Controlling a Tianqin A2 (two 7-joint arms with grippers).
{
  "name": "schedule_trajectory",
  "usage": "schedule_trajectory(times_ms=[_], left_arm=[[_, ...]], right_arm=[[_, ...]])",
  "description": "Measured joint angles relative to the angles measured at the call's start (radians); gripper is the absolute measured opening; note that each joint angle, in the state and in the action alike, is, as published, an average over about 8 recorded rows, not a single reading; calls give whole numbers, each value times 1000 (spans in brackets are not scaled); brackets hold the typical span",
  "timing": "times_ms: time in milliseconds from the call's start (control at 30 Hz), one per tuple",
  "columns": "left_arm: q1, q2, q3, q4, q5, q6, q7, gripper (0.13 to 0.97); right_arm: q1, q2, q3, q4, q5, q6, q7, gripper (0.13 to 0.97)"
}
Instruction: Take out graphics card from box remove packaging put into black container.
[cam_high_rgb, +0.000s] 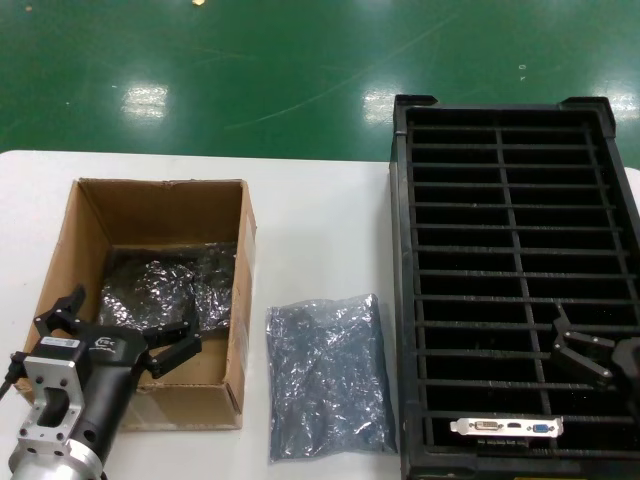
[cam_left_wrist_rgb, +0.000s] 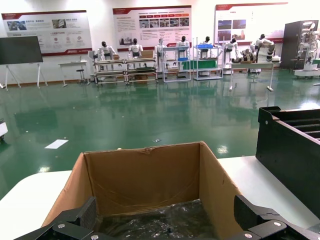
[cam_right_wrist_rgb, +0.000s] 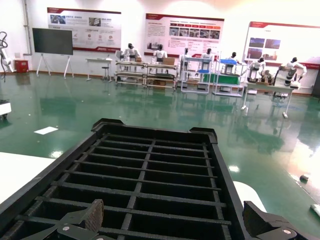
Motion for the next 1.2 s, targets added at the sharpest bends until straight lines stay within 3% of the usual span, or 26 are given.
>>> schedule_trajectory(times_ms=[1200], left_arm=[[0,0,0,0,0,0,0,966]], right_arm=[[0,0,0,0,0,0,0,966]])
